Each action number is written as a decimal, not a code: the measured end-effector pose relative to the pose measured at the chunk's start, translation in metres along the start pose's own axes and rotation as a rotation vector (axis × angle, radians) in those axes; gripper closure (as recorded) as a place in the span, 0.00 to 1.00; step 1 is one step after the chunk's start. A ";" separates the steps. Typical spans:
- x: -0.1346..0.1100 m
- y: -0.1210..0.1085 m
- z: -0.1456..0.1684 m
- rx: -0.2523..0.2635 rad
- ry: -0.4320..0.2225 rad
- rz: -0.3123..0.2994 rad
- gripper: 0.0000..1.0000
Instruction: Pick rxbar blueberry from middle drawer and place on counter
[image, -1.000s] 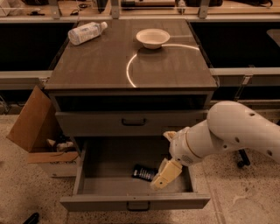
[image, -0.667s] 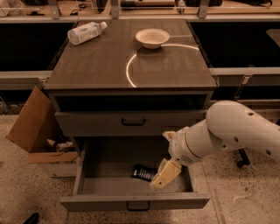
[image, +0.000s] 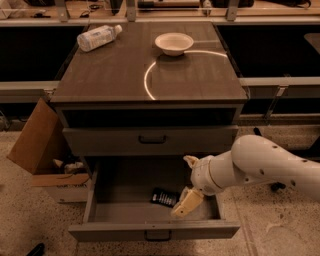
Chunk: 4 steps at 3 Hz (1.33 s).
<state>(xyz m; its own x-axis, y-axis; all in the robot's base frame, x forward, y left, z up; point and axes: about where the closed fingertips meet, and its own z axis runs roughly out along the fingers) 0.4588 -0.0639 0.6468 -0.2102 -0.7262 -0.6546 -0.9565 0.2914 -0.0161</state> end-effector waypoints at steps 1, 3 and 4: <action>0.024 -0.012 0.040 0.010 -0.036 0.002 0.00; 0.044 -0.027 0.067 0.030 -0.033 -0.001 0.00; 0.058 -0.049 0.096 0.097 0.009 -0.033 0.00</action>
Offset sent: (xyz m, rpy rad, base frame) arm 0.0107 0.0032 -0.0322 0.0228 -0.0181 -0.0020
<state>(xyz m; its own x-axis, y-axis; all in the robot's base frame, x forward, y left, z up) 0.5134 -0.0600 0.5370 -0.1811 -0.7415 -0.6460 -0.9389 0.3258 -0.1109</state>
